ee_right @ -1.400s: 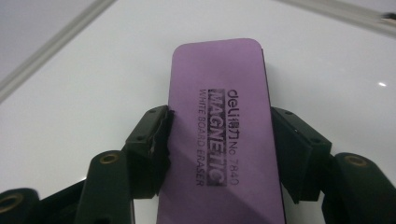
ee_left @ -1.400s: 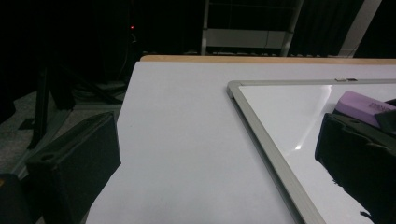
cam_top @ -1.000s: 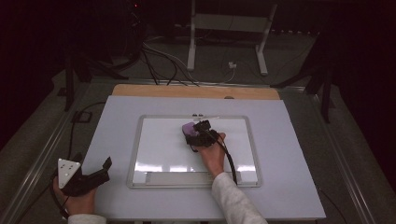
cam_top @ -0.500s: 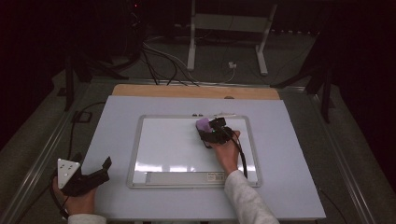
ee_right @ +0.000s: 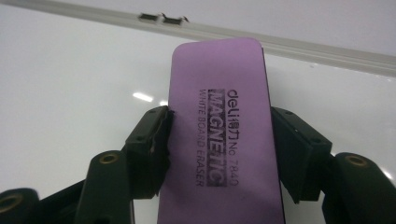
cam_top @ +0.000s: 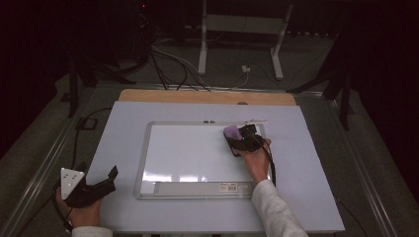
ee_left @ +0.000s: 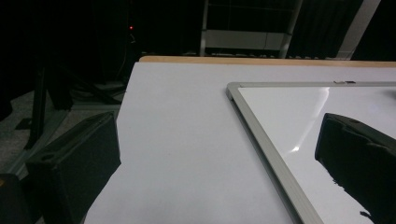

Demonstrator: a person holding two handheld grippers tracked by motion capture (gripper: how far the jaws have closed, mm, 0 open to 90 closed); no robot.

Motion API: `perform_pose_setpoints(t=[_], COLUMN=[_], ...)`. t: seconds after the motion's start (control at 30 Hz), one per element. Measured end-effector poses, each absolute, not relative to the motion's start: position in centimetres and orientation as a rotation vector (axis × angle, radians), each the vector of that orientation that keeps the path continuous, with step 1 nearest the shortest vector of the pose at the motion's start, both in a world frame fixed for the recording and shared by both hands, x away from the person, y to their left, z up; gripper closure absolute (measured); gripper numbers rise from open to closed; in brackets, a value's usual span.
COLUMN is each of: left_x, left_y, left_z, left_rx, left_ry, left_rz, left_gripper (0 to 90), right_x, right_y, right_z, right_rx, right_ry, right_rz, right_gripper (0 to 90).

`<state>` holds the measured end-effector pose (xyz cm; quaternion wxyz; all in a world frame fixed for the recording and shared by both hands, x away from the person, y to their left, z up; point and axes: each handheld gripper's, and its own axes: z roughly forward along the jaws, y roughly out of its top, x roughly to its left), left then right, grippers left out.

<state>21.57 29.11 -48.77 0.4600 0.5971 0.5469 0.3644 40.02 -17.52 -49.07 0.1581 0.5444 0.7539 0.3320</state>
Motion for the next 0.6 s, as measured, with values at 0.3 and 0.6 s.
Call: perform_pose_setpoints(t=[0.3, 0.6], left_x=[21.6, 21.6], left_y=[29.1, 29.1], left_z=[-48.8, -48.8], left_rx=[1.478, 1.475], left_ry=[1.346, 1.348], left_rz=[0.895, 0.894], left_gripper=[0.9, 0.9], right_x=[40.1, 40.1], right_y=[-19.1, -19.3], right_z=[-49.8, -49.9], right_rx=[1.582, 1.571], right_ry=[2.16, 2.172], right_rz=[0.91, 0.866], right_gripper=[40.9, 30.6])
